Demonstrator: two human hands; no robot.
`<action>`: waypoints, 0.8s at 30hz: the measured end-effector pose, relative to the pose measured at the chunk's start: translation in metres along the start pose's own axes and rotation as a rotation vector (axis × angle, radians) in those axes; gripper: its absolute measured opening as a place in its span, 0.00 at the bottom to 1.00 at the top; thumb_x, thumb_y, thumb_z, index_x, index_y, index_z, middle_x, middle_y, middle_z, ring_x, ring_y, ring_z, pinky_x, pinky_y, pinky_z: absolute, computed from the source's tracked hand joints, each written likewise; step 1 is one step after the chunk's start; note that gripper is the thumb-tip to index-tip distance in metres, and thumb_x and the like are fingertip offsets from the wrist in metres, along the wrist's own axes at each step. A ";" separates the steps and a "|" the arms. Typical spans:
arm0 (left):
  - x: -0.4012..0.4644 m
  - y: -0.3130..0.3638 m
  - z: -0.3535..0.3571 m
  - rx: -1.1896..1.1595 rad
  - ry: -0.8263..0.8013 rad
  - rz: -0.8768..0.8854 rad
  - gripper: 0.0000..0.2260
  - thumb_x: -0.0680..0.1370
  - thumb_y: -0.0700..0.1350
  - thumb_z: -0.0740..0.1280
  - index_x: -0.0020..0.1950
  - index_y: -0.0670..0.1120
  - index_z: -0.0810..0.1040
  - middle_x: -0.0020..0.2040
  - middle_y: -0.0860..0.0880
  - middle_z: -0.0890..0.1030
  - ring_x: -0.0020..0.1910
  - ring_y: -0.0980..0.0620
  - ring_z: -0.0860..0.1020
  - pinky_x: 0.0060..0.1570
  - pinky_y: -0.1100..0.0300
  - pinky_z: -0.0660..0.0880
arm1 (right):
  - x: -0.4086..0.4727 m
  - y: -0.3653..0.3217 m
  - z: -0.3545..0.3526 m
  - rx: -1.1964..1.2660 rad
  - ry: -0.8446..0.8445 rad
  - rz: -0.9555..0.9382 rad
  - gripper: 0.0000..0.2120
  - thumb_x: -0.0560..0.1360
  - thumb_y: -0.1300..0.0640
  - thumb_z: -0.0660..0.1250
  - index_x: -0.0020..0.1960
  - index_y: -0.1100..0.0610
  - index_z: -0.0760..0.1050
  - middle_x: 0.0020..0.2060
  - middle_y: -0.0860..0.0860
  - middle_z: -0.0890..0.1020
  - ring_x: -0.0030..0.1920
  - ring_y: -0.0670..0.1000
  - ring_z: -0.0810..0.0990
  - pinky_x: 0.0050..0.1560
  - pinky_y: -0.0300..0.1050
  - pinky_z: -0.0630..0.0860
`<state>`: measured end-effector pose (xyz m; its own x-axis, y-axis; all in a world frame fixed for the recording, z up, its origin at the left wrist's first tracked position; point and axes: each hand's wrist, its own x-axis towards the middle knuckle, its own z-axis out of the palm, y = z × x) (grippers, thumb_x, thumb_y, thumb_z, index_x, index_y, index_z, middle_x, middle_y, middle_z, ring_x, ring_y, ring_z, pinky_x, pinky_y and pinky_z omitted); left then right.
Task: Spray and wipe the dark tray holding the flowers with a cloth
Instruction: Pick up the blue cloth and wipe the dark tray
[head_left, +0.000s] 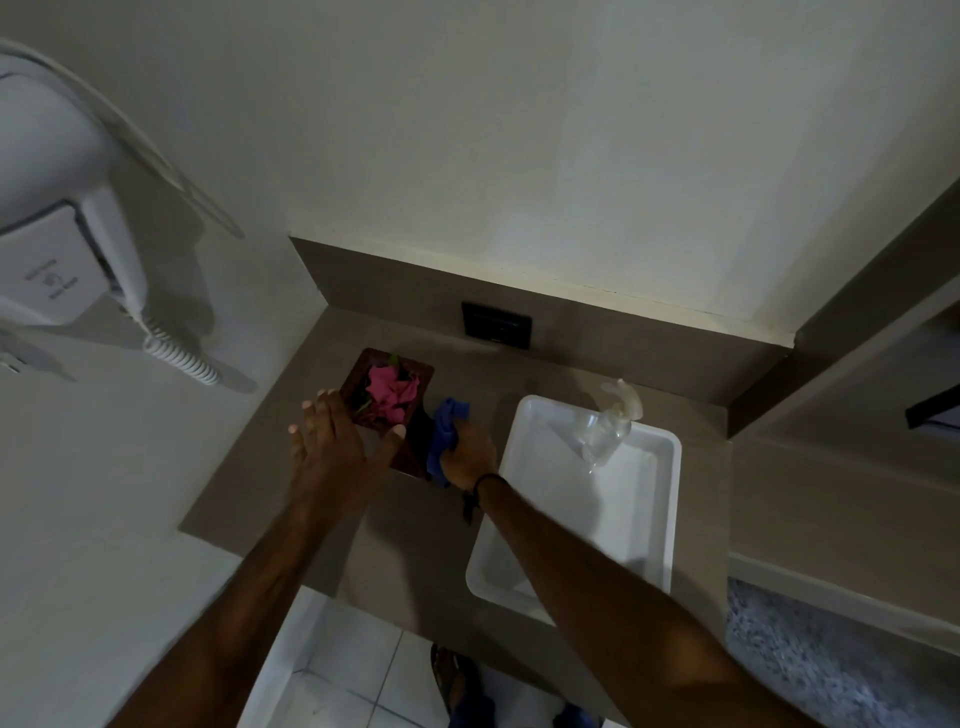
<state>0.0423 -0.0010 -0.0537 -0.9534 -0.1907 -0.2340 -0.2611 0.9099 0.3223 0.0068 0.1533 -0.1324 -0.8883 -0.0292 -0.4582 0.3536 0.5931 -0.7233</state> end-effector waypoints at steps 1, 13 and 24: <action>-0.001 0.001 -0.001 -0.006 0.002 -0.002 0.44 0.76 0.67 0.57 0.81 0.41 0.44 0.83 0.39 0.47 0.82 0.41 0.43 0.79 0.42 0.40 | -0.003 0.001 0.004 0.026 -0.006 0.015 0.14 0.76 0.67 0.57 0.60 0.64 0.72 0.55 0.64 0.79 0.54 0.63 0.78 0.52 0.54 0.76; -0.009 0.009 -0.011 0.005 -0.009 -0.014 0.43 0.77 0.66 0.57 0.81 0.41 0.45 0.83 0.40 0.48 0.82 0.39 0.44 0.78 0.37 0.41 | -0.041 -0.021 -0.015 0.976 -0.234 0.229 0.22 0.76 0.69 0.61 0.69 0.60 0.69 0.63 0.61 0.76 0.63 0.63 0.76 0.61 0.58 0.77; -0.063 0.081 0.026 -0.734 -0.067 0.256 0.21 0.76 0.55 0.65 0.65 0.46 0.71 0.57 0.46 0.80 0.53 0.49 0.82 0.52 0.50 0.81 | -0.101 0.039 -0.119 1.088 -0.307 0.058 0.25 0.70 0.72 0.60 0.64 0.56 0.75 0.56 0.57 0.82 0.57 0.59 0.80 0.54 0.56 0.80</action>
<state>0.0849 0.0946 -0.0363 -0.9924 0.0357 -0.1177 -0.0900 0.4411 0.8929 0.0752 0.2757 -0.0530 -0.8060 -0.3096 -0.5045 0.5919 -0.4105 -0.6937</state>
